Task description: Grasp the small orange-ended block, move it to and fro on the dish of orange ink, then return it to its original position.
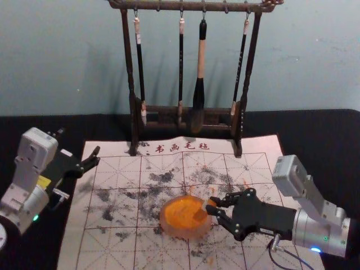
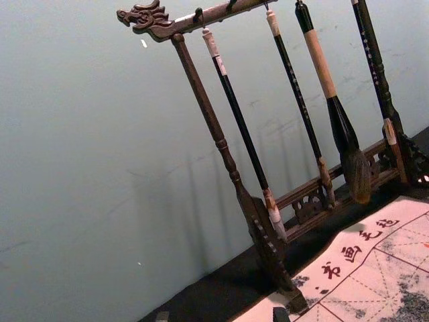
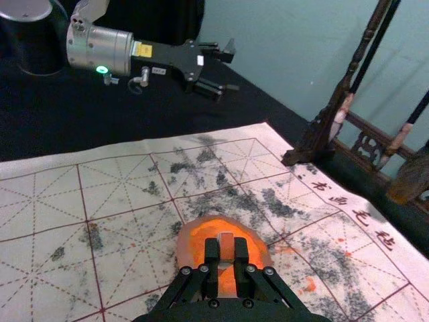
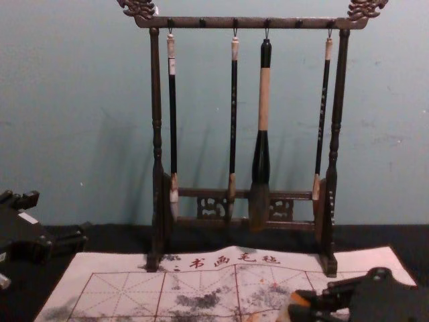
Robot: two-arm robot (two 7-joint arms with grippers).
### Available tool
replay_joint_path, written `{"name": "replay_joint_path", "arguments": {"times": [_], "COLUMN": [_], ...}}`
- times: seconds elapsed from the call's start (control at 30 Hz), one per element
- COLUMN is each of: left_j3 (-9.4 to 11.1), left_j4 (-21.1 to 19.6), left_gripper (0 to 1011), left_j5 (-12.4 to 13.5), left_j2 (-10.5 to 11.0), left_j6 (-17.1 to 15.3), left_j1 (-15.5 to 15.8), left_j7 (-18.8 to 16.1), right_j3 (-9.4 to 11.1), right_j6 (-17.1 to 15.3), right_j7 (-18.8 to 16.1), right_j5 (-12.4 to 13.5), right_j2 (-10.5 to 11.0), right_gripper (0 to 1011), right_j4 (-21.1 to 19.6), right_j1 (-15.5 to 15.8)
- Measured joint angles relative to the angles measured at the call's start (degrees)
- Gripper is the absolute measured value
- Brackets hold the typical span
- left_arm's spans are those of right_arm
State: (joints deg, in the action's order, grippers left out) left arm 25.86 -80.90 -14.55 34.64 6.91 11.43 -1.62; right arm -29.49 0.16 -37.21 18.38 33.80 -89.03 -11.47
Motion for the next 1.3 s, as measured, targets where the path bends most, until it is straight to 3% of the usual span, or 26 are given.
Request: {"name": "replay_joint_path", "arguments": {"times": [0.3,1.3], "left_j3": [0.00,0.00], "left_j4": [0.00,0.00], "left_gripper": [1001,1001], "left_j5": [0.00,0.00], "left_j2": [0.00,0.00], "left_j6": [0.00,0.00], "left_j1": [0.00,0.00], "left_j7": [0.00,0.00], "right_j3": [-1.77,-4.77], "right_j6": [-0.16,-0.49], "right_j7": [-0.41,-0.86], "right_j5": [-0.75,-2.34], "right_j2": [-0.29,-3.00], "right_gripper": [111,111], "right_j4": [0.97,5.53], "right_j1": [-1.29,-5.07]}}
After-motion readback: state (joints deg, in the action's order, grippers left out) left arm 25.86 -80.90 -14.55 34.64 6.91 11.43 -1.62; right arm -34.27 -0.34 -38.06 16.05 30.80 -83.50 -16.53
